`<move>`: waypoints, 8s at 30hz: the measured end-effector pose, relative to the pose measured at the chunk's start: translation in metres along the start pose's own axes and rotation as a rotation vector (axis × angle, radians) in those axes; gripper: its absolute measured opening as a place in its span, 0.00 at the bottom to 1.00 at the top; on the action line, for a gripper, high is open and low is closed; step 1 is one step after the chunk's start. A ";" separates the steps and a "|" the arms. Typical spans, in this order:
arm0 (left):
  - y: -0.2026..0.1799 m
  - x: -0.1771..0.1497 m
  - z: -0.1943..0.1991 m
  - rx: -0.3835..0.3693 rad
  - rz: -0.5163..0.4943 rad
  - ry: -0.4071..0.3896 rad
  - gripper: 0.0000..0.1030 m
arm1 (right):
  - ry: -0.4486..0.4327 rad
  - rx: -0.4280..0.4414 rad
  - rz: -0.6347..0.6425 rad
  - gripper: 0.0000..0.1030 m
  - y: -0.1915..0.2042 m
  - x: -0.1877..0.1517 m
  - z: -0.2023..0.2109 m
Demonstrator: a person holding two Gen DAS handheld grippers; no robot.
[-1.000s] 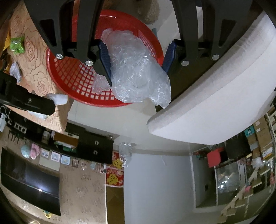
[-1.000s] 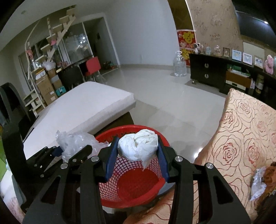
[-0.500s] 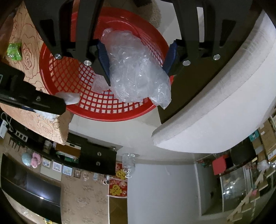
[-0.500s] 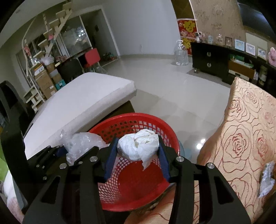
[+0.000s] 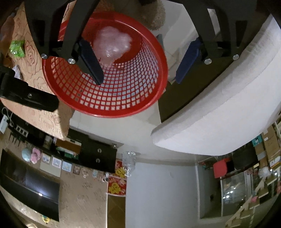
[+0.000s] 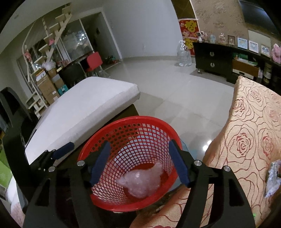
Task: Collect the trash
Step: 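Open the left tool and right tool to drop both items into the wastebasket, then move both tools back to the table and grasp the green snack packet with the left tool, then grasp the black plastic bag with the right tool while the left tool holds the green packet, then carry the green packet and black bag in both tools to the wastebasket, then open both tools to drop the green packet and black bag into the wastebasket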
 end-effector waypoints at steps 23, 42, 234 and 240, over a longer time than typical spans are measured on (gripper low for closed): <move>-0.001 0.008 0.028 -0.006 0.003 -0.114 0.82 | -0.125 -0.159 -0.007 0.73 -0.037 0.000 0.056; -0.037 0.006 0.043 -0.077 -0.054 -0.152 0.82 | -0.233 -0.368 -0.087 0.76 -0.116 -0.041 0.154; -0.020 -0.002 0.000 0.009 -0.116 -0.003 0.44 | 0.019 0.030 0.065 0.38 0.012 -0.012 -0.003; -0.025 -0.004 -0.005 -0.004 -0.124 0.020 0.47 | 0.029 0.045 0.035 0.55 0.008 -0.013 -0.002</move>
Point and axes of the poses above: each gripper's, at about its wrist camera, not at the fingertips, and z roughly against the way its jaws point, y to its left, x to its top, the point moved 8 cm from there along -z, roughly the way its jaws point, and after that the axes turned 5 degrees about -z, right-handed, at the moved point
